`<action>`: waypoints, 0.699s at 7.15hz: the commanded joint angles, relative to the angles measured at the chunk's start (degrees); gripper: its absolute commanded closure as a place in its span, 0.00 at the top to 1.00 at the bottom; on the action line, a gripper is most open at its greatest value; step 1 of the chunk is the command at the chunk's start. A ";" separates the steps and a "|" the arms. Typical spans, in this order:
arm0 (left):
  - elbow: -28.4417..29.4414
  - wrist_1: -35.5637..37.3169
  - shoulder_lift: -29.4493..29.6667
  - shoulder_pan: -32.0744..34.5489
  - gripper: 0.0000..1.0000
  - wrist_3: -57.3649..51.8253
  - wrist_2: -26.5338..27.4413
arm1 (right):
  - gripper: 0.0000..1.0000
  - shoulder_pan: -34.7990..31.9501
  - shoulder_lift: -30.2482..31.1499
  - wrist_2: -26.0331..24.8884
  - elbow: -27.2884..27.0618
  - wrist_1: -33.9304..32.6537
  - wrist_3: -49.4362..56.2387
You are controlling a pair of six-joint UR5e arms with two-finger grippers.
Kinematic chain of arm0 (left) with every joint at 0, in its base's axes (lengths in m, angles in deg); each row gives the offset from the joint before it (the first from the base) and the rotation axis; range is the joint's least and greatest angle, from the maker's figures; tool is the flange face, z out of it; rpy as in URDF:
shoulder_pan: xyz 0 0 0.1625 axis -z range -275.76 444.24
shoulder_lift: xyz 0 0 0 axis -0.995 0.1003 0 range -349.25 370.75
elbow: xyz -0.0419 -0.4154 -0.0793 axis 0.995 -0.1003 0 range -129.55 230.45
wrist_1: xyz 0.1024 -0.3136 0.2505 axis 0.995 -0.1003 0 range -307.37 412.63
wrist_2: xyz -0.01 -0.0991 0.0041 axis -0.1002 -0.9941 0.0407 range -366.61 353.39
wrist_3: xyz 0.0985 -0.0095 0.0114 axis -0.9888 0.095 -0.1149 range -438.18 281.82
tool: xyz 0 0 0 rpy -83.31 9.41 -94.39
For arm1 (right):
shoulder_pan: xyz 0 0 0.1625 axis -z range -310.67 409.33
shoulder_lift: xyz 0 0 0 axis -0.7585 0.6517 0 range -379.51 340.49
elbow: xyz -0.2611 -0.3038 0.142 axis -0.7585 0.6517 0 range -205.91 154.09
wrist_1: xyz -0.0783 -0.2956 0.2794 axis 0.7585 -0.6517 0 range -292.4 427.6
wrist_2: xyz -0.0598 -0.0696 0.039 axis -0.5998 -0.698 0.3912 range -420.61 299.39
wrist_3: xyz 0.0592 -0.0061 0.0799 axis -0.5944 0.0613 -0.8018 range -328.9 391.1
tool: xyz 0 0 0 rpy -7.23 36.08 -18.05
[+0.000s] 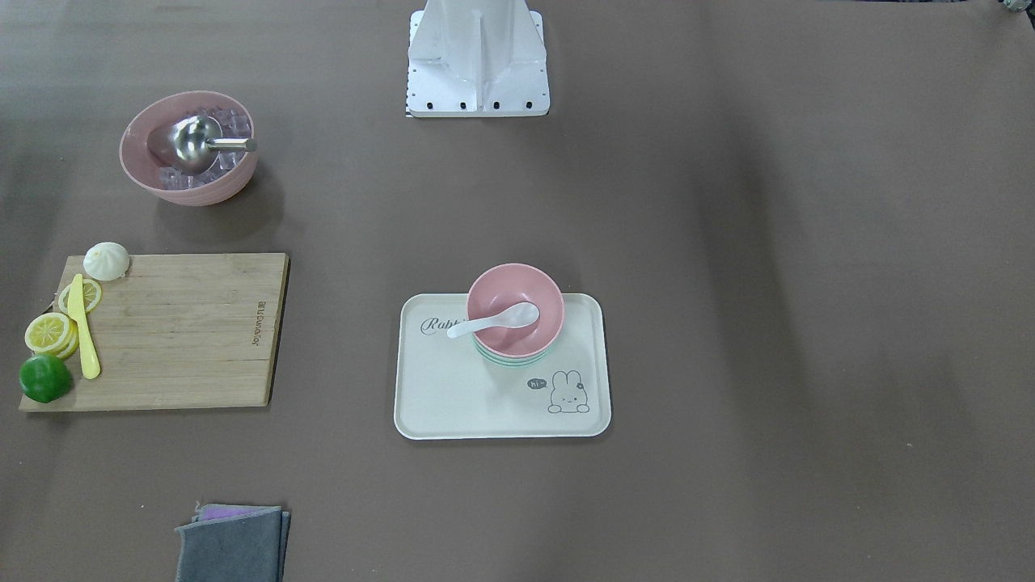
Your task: Stack pink bowl on green and place spoon
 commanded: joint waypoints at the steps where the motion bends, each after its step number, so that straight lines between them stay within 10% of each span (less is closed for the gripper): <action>1: 0.27 -0.32 -0.31 0.00 0.98 -0.19 -0.21 | 1.00 0.05 1.04 0.69 -0.39 0.50 0.09; 5: 0.10 -0.24 -0.58 0.00 0.98 -0.28 -0.12 | 1.00 0.05 0.96 0.60 -0.83 0.68 0.09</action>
